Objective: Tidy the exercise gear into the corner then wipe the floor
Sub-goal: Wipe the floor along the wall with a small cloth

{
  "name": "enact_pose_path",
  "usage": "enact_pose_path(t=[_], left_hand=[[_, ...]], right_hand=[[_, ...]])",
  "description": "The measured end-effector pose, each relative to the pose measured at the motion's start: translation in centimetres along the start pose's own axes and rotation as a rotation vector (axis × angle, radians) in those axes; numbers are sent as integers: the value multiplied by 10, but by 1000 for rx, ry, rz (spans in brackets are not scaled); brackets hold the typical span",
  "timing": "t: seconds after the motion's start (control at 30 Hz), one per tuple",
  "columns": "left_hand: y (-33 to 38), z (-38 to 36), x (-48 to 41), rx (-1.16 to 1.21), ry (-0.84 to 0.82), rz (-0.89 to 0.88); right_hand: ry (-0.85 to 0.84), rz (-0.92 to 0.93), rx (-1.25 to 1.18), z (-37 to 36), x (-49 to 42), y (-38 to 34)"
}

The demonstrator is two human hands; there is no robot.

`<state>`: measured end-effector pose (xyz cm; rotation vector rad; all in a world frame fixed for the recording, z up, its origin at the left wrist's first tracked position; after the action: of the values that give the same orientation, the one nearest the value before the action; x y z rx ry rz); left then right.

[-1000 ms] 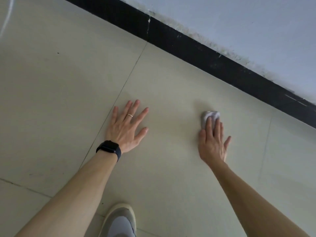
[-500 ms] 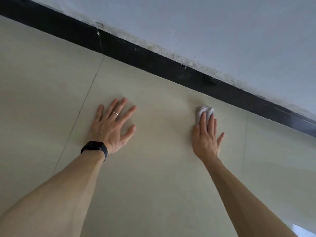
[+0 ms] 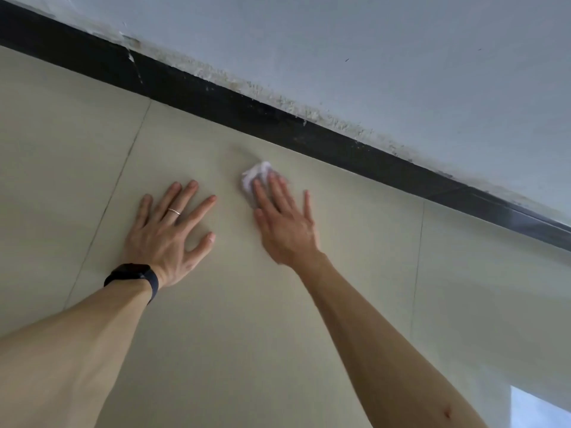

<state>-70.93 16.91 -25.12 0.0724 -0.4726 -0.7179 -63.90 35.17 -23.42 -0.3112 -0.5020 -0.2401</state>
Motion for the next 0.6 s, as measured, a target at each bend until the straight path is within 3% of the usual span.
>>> enact_pose_path(t=[0.13,0.2,0.27,0.37,0.43,0.5,0.6], left_hand=[[2,3,-3,-1,7,3],[2,3,-4,8,13,-1],[5,3,-3,20,20,-17],[4,0,1,33,7,-31],[4,-1,1,56,-1,-32],[3,1,2,71,6,-24],[4,3,1,79,13,-34]], right_hand=[[175,-682,-355,9,52,145],[231,-854,-535,5,62,161],[183,-729,-479,4,46,129],[-38,-148,-105,-6,15,20],[-172,91,95,-17,14,-21],[-214,83,158,-6,7,-13],[-181,-243,41,15,-2,41]])
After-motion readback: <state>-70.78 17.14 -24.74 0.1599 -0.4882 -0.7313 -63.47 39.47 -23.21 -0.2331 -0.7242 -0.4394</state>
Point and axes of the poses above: each hand's wrist, its own x-axis away from the middle knuckle, its own z-axis out of the back of the hand, y = z × x, the point moved 10 cm from there along -x, towards the middle knuckle, and after that the axes turned 14 degrees about -y, right-handed, at the moved point
